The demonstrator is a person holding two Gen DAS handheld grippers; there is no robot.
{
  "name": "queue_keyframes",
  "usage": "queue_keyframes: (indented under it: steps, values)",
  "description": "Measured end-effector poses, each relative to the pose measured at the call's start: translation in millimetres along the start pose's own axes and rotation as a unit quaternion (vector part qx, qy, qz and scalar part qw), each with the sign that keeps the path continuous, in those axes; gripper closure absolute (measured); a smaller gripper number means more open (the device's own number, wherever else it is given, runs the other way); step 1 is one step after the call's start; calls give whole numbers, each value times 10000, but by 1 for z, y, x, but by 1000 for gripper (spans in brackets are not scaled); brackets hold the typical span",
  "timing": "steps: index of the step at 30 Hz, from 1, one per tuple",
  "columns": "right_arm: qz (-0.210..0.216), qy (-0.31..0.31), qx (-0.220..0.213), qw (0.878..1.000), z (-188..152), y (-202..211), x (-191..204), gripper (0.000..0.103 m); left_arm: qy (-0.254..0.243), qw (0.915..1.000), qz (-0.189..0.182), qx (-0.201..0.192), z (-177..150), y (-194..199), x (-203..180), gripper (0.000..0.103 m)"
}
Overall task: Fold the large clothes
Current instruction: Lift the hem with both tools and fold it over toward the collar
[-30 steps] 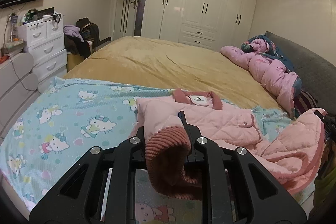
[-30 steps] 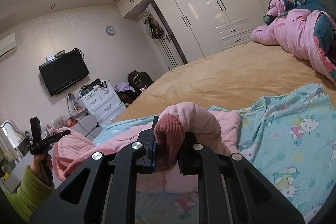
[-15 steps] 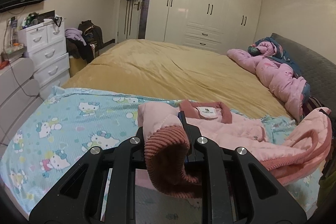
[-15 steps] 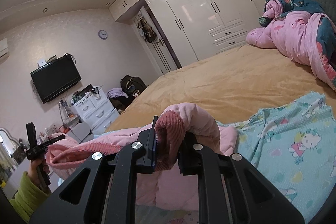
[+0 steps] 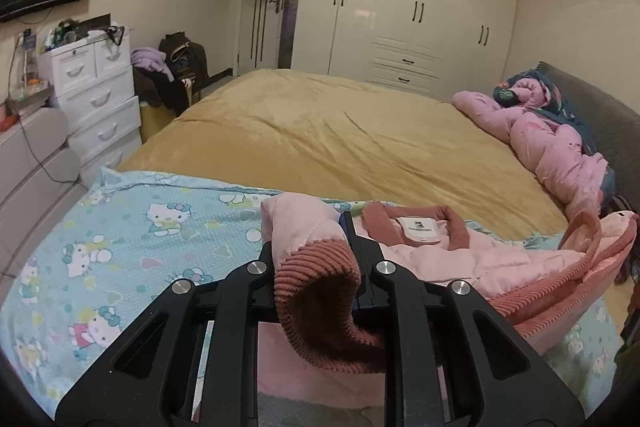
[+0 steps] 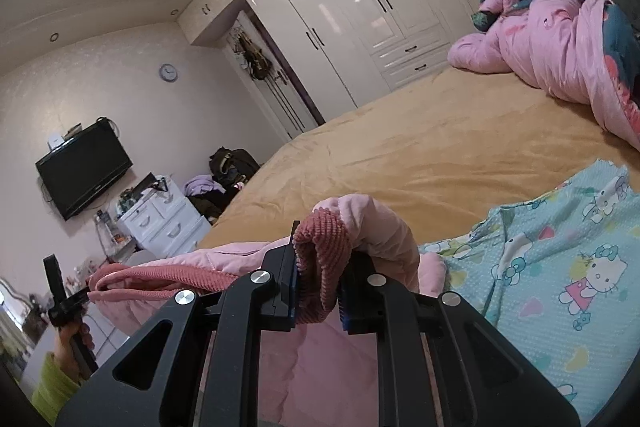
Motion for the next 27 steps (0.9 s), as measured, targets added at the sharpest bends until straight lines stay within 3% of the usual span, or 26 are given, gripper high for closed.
queue_keyframes:
  steps: [12,27]
  values:
    - [-480,-176,360,9980,-1,-54,-31,89,-186,9993,276,157,0,-49,-7,91]
    - [-959,-295,694,9925,-9,-108,-60,89,-289,9981,333,426,-9,-99,-4,91]
Point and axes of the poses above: each gripper's, at about its wrist camera, not at the fingertips, and y roughly against the way its jaws point, x to its left, z to its top, the point moved 10 cm from there along -y, roughly the way its jaws point, and after that the axes turned 13 degrees about x, right-handed, at the moved point
